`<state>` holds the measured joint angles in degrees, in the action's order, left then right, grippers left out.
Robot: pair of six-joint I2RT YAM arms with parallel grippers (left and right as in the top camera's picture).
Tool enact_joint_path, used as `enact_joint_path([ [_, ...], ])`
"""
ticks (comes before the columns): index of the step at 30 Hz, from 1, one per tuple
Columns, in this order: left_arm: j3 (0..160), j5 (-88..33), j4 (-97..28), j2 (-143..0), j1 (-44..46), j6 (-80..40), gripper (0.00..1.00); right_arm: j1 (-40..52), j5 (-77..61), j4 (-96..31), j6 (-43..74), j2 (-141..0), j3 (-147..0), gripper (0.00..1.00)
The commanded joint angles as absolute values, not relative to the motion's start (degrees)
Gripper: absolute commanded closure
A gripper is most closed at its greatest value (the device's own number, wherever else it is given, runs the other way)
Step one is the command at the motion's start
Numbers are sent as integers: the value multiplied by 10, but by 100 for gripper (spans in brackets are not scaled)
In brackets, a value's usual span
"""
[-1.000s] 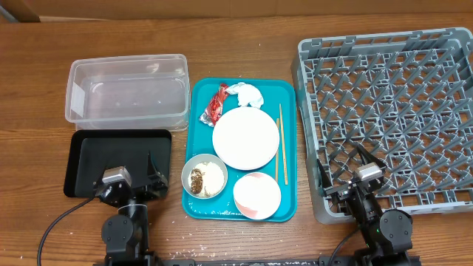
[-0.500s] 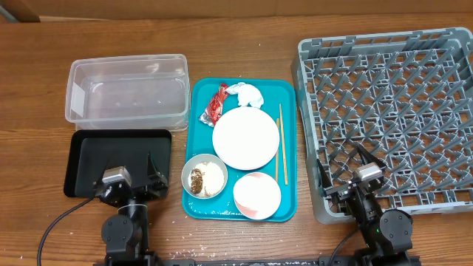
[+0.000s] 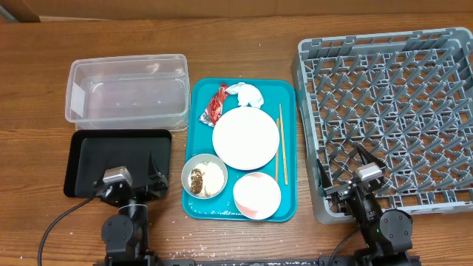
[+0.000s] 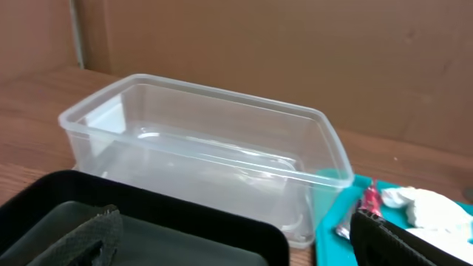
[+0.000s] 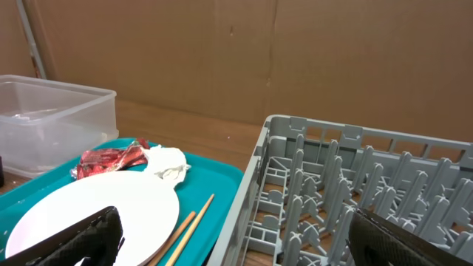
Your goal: Sort waste into correct bins and load items into the dishwasher
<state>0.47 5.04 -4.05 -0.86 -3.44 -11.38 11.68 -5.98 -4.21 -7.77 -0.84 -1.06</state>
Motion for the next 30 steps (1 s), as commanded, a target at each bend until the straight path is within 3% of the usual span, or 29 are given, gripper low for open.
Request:
enact_joint_path([
  [1, 3, -51, -40, -3, -37, -133, 0, 120, -67, -40, -77, -2, -4, 0],
  [8, 3, -138, -26, -3, -37, -340, 0, 120, -176, 19, -46, -2, -6, 0],
  [14, 63, -267, 61, -3, -37, -354, 0, 120, -179, -80, 33, -5, -111, 0],
  [19, 189, -279, -61, -36, -37, -294, 0, 119, -170, -195, 32, -64, -237, 0],
  [30, 617, -297, -532, -380, -37, -205, 0, 119, -179, -514, 32, -423, -614, 0],
])
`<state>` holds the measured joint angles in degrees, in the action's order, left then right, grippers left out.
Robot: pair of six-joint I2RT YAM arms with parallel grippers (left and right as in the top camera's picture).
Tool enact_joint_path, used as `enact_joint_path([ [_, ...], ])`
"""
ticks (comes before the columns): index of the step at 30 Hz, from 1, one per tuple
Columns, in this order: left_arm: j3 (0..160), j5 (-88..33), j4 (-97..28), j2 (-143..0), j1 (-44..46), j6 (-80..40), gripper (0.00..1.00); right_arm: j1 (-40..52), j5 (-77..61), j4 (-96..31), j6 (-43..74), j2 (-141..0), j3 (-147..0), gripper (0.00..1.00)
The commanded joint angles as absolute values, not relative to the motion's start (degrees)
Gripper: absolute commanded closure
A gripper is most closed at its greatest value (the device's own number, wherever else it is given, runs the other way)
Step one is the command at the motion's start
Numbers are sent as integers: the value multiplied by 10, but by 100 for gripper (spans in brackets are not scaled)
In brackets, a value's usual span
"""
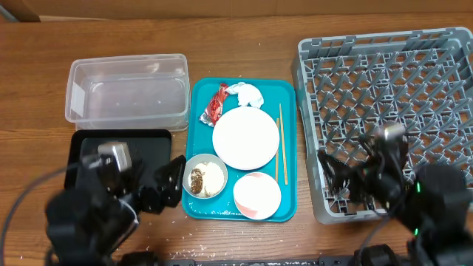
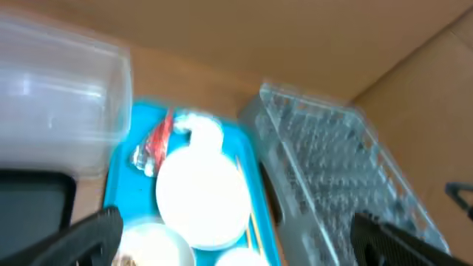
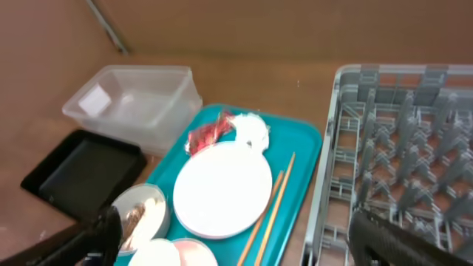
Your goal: Sort waste into correct bins and load items into the dishwasher
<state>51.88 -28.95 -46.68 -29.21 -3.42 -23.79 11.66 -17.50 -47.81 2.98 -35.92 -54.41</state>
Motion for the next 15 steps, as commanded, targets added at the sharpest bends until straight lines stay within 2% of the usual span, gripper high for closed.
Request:
enact_joint_path([
  [1, 642, -309, -559, -405, -37, -206, 0, 119, -185, -523, 33, -439, -627, 0],
  [5, 675, -449, -600, -472, -37, -225, 0, 119, -252, -558, 33, -495, -661, 0],
  [7, 673, -467, -604, -500, -24, -205, 0, 119, -267, -554, 36, -510, -661, 0],
  [9, 673, -441, -624, -520, 3, -184, 0, 118, -258, -548, 59, -518, -661, 0],
  [11, 673, -375, -656, -539, 55, -180, 0, 112, -208, -542, 136, -522, -661, 0],
  [15, 670, -194, -707, -572, 195, -219, 5, 83, -102, -548, 247, -522, -661, 0],
])
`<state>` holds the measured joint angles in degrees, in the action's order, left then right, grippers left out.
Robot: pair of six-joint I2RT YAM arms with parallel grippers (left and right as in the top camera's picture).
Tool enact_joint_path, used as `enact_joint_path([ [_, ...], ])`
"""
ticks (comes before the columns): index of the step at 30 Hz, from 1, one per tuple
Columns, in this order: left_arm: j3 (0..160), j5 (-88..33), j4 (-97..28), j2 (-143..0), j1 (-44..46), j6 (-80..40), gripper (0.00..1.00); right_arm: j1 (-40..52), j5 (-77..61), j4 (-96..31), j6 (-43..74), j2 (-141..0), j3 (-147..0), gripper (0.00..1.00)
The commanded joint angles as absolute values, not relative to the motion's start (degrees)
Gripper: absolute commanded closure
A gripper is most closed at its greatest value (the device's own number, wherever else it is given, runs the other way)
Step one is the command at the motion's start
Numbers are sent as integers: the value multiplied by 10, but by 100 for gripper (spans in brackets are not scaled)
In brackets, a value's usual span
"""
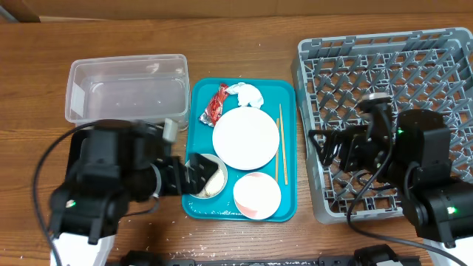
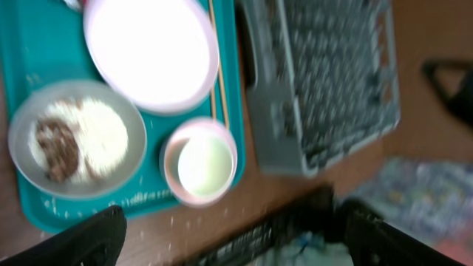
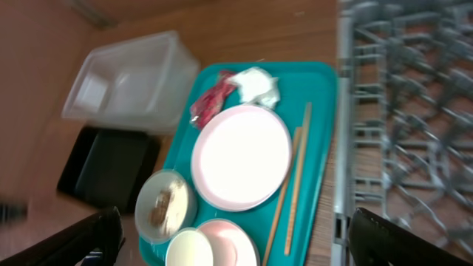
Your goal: Sort waste into correct bins and load items into the dishwasher
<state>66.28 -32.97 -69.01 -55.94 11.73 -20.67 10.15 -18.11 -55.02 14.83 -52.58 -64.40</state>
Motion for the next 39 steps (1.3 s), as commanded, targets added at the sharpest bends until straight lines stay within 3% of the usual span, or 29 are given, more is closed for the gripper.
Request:
enact_joint_path([
  [1, 665, -154, -712, -580, 234, -246, 6, 73, -98, -548, 254, -522, -661, 0],
  [4, 638, -41, -694, -620, 374, -336, 9, 52, -99, -554, 259, -522, -661, 0],
  [7, 608, 41, -617, -697, 482, -362, 19, 42, -99, -562, 270, -522, -661, 0],
  [9, 606, 67, -602, -735, 493, -381, 21, 41, -99, -566, 270, -522, -661, 0],
  [11, 606, 61, -564, -797, 492, -378, 32, 41, -99, -576, 270, -522, -661, 0],
  [16, 606, 58, -519, -880, 491, -373, 46, 41, -99, -589, 270, -522, -660, 0],
  [19, 606, 56, -517, -909, 491, -373, 60, 41, -98, -597, 270, -522, -660, 0],
  [22, 607, 59, -518, -916, 490, -373, 85, 41, -98, -603, 270, -522, -660, 0],
  [24, 614, 59, -523, -908, 490, -373, 95, 41, -98, -604, 268, -522, -660, 0],
  [33, 715, 43, -609, -799, 448, -373, 96, 41, -99, -603, 268, -522, -660, 0],
  [36, 722, -53, -592, -752, 384, -338, 96, 42, -126, -598, 246, -522, -660, 3],
  [39, 722, -286, -535, -719, 277, -262, 96, 42, -267, -571, 164, -522, -660, 4],
])
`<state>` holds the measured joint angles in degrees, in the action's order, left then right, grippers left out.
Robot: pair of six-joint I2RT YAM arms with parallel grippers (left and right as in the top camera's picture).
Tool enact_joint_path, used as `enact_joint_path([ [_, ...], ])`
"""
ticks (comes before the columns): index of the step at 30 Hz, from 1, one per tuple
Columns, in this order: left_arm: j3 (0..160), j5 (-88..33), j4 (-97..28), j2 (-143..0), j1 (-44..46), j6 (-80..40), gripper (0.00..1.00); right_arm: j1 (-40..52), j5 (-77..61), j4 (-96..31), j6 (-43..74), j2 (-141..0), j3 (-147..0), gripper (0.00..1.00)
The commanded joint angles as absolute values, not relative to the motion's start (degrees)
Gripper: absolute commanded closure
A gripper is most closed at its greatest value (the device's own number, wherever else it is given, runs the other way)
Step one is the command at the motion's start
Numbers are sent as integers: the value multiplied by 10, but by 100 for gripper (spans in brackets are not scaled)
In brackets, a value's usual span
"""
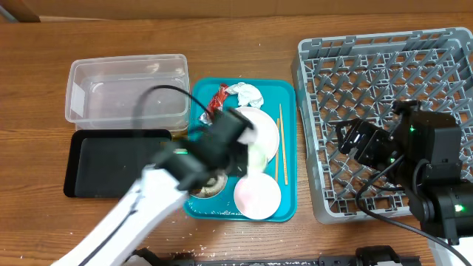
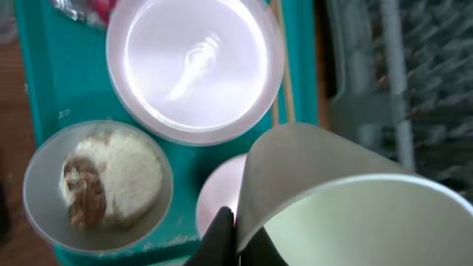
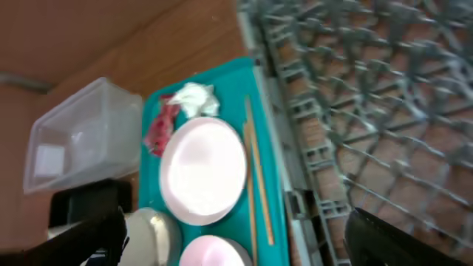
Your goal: Sort waste into correct bins and load items into the dishwasher
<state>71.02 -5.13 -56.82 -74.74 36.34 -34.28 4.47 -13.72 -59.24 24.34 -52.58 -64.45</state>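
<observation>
My left gripper (image 2: 230,235) is shut on the rim of a pale green cup (image 2: 355,214), holding it tilted above the teal tray (image 1: 287,96); in the overhead view the gripper (image 1: 240,151) hides part of the tray. Below the cup lie a white plate (image 2: 194,66), a grey bowl of rice and food scraps (image 2: 100,181) and a pink bowl (image 1: 257,196). Chopsticks (image 1: 279,148), a red wrapper (image 1: 216,100) and a crumpled napkin (image 1: 247,94) also lie on the tray. My right gripper (image 1: 362,144) hangs open over the grey dish rack (image 1: 384,81), holding nothing.
A clear plastic bin (image 1: 126,92) stands left of the tray at the back, and a black bin (image 1: 111,162) sits in front of it. The rack fills the right side of the wooden table. My left arm reaches across from the front left.
My left gripper was open above the tray while the cup sat in the pink bowl. It is now shut on the cup's rim, and the cup is out of the bowl. The right gripper sits a little further right over the rack.
Both arms first rested low at the table's front edge, grippers open. Then they were raised, and after that the left hung over the tray and the right over the rack's left side. Now the left holds the cup above the tray.
</observation>
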Motion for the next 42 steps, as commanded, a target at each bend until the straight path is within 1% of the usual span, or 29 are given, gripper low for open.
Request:
enact_joint_path([
  [1, 722, -353, -521, -718, 250, -249, 96, 42, -321, -559, 137, -523, -660, 4],
  [4, 722, -511, -500, -722, 168, -242, 96, 42, -430, -529, 81, -528, -660, 4],
  [6, 722, -608, -491, -728, 129, -226, 96, 42, -500, -507, 53, -534, -660, 4],
  [8, 722, -710, -473, -736, 104, -220, 96, 42, -586, -481, 25, -541, -660, 7],
  [11, 722, -813, -437, -746, 89, -220, 96, 43, -696, -430, 10, -555, -660, 7],
  [13, 722, -842, -425, -749, 90, -221, 96, 51, -726, -394, 24, -567, -660, 7],
  [16, 722, -856, -426, -749, 90, -220, 96, 73, -728, -360, 57, -582, -660, 7],
  [20, 722, -849, -425, -749, 90, -218, 96, 115, -747, -321, 60, -593, -660, 8],
  [22, 722, -849, -420, -749, 90, -218, 96, 140, -747, -300, 60, -594, -660, 13],
  [24, 722, -842, -416, -749, 90, -218, 96, 161, -745, -281, 61, -594, -660, 14],
  [26, 722, -835, -417, -749, 90, -218, 96, 181, -724, -262, 78, -594, -660, 15],
  [28, 722, -835, -417, -749, 93, -218, 96, 201, -670, -250, 107, -594, -660, 15],
  [30, 722, -833, -416, -749, 102, -218, 96, 217, -649, -243, 108, -594, -660, 16],
  [31, 722, -826, -416, -749, 107, -218, 96, 220, -648, -241, 108, -594, -660, 18],
  [33, 722, -813, -416, -749, 113, -218, 96, 226, -641, -238, 112, -594, -660, 25],
  [34, 722, -806, -416, -749, 116, -218, 96, 229, -640, -237, 117, -594, -660, 27],
  [35, 722, -803, -416, -749, 117, -218, 96, 229, -640, -236, 119, -594, -660, 33],
  [36, 722, -804, -416, -749, 117, -218, 96, 229, -640, -236, 121, -594, -660, 41],
  [38, 722, -804, -416, -749, 117, -218, 96, 229, -640, -236, 121, -594, -660, 45],
  [39, 722, -804, -416, -749, 117, -218, 92, 229, -638, -236, 121, -594, -660, 45],
  [40, 722, -803, -415, -749, 117, -218, 77, 227, -636, -237, 121, -594, -660, 46],
  [41, 722, -801, -415, -749, 116, -218, 51, 226, -631, -237, 121, -592, -660, 45],
  [42, 722, -794, -416, -749, 116, -218, 10, 223, -620, -242, 120, -589, -660, 46],
])
